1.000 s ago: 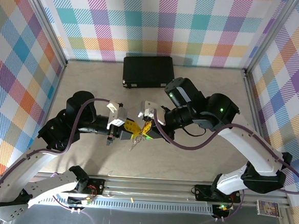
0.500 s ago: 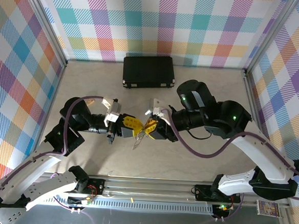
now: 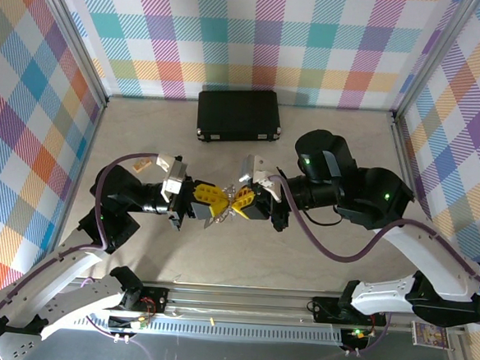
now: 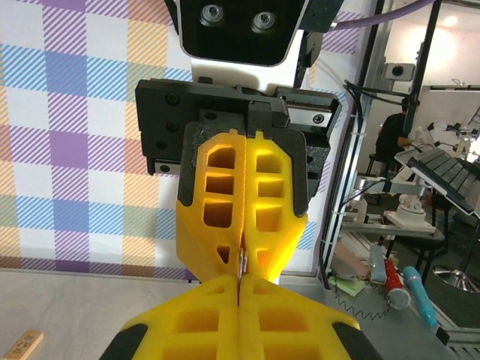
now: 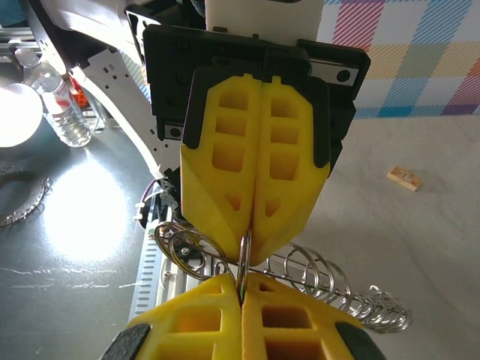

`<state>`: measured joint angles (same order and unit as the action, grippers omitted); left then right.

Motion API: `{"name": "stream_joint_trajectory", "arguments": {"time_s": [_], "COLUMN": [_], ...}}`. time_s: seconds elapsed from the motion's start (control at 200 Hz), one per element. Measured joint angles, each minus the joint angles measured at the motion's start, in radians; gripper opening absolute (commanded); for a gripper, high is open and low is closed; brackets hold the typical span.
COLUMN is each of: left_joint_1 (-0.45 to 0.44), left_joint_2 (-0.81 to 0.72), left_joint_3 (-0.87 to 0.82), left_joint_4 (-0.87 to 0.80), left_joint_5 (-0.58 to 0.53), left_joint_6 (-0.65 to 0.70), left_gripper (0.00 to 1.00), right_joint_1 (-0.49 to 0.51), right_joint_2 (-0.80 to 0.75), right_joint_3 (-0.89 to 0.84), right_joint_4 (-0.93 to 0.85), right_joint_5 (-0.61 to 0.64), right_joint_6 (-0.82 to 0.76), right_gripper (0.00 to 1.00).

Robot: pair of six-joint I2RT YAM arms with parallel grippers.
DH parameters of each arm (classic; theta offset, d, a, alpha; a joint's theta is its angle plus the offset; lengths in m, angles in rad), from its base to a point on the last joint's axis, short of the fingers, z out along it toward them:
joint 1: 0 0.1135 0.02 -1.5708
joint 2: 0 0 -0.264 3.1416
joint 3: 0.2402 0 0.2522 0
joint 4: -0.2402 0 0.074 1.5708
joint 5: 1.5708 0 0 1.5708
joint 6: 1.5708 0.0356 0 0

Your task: Put the keys on the keyring

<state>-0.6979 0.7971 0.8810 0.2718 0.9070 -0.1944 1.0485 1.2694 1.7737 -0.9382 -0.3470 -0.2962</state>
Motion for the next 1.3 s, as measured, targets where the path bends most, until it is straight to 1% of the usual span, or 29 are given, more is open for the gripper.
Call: {"name": "stream_joint_trajectory", "arguments": {"time_s": [0.04,0.08,0.225,0.325,0.44,0.59,0.72,0.795,0.985,1.035,1.115,1.18,1.3], "left_joint_1": [0.0,0.0,0.0,0.0,0.0,0.0,0.0,0.0,0.0,0.0,0.0,0.0,0.0], "left_joint_2": [-0.001,-0.001,0.014,0.042,0.06,0.063,0.062,0.06,0.043,0.03,0.014,0.011,0.013], "left_joint_3": [0.016,0.038,0.159,0.238,0.267,0.266,0.256,0.243,0.186,0.16,0.117,0.089,0.048], "left_joint_4": [-0.054,-0.122,-0.412,-0.56,-0.656,-0.705,-0.697,-0.678,-0.576,-0.531,-0.441,-0.358,-0.206], "left_joint_5": [-0.005,-0.011,-0.044,-0.06,-0.064,-0.064,-0.063,-0.058,-0.055,-0.055,-0.05,-0.039,-0.017], "left_joint_6": [0.041,0.082,0.256,0.362,0.443,0.476,0.473,0.463,0.392,0.364,0.293,0.233,0.129], "left_gripper": [0.11,0.14,0.17,0.17,0.17,0.13,0.08,0.0,0.0,0.0,0.0,0.0,0.0], "right_joint_1": [0.0,0.0,0.0,0.0,0.0,0.0,0.0,0.0,-0.002,-0.002,-0.002,-0.002,-0.002], "right_joint_2": [0.005,0.011,0.072,0.111,0.138,0.169,0.176,0.176,0.177,0.176,0.168,0.146,0.088], "right_joint_3": [0.0,0.004,0.085,0.135,0.163,0.188,0.198,0.198,0.199,0.199,0.194,0.172,0.109], "right_joint_4": [-0.009,-0.019,-0.112,-0.162,-0.207,-0.253,-0.267,-0.277,-0.286,-0.285,-0.274,-0.245,-0.164], "right_joint_5": [0.006,0.011,0.018,0.019,0.018,0.017,0.013,0.013,0.011,0.011,0.014,0.015,0.018], "right_joint_6": [-0.005,-0.009,-0.042,-0.063,-0.081,-0.089,-0.091,-0.091,-0.09,-0.088,-0.08,-0.073,-0.052], "right_gripper": [0.0,0.0,0.0,0.0,0.0,0.0,0.0,0.0,0.0,0.06,0.12,0.14,0.16]}}
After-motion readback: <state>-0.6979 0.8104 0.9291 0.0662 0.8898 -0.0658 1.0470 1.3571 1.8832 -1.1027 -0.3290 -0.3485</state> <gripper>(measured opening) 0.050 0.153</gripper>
